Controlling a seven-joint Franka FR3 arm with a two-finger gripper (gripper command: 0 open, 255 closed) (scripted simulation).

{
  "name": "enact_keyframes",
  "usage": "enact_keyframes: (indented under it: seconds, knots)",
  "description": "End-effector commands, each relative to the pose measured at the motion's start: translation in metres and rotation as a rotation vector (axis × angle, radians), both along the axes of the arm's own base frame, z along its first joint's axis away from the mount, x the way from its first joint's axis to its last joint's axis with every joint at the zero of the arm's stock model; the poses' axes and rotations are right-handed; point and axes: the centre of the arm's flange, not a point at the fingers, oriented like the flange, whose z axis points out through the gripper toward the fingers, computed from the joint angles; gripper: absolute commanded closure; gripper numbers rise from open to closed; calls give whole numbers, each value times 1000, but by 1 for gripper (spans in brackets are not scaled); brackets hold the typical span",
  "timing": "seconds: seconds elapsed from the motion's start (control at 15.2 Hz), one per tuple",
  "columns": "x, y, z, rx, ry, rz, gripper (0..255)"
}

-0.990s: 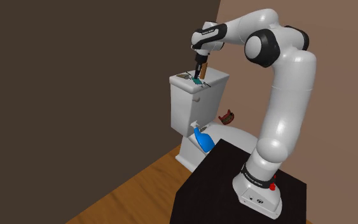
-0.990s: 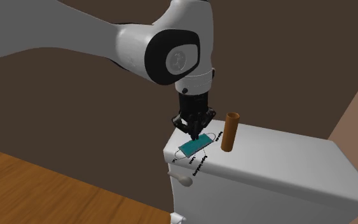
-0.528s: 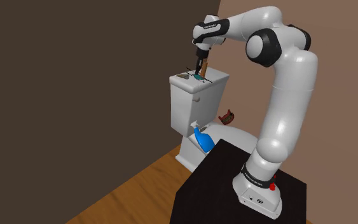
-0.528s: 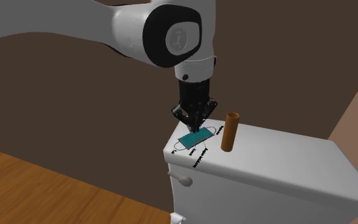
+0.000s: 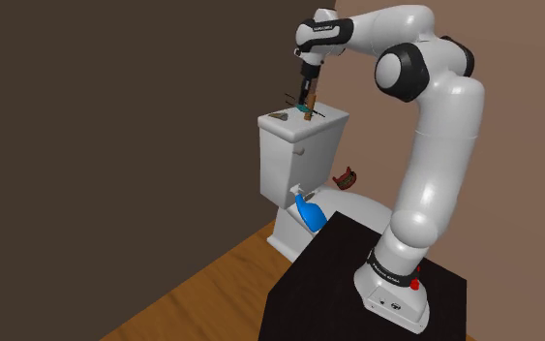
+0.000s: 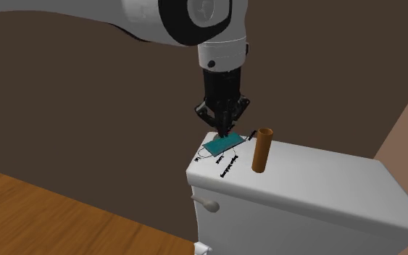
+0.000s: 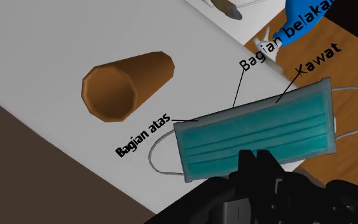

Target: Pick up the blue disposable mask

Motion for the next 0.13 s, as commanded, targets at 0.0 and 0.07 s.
enact_keyframes:
  seconds: [0.0, 0.07]
  knots:
    - [1, 0, 6, 0, 0, 0, 255]
    - [1, 0, 6, 0, 0, 0, 255]
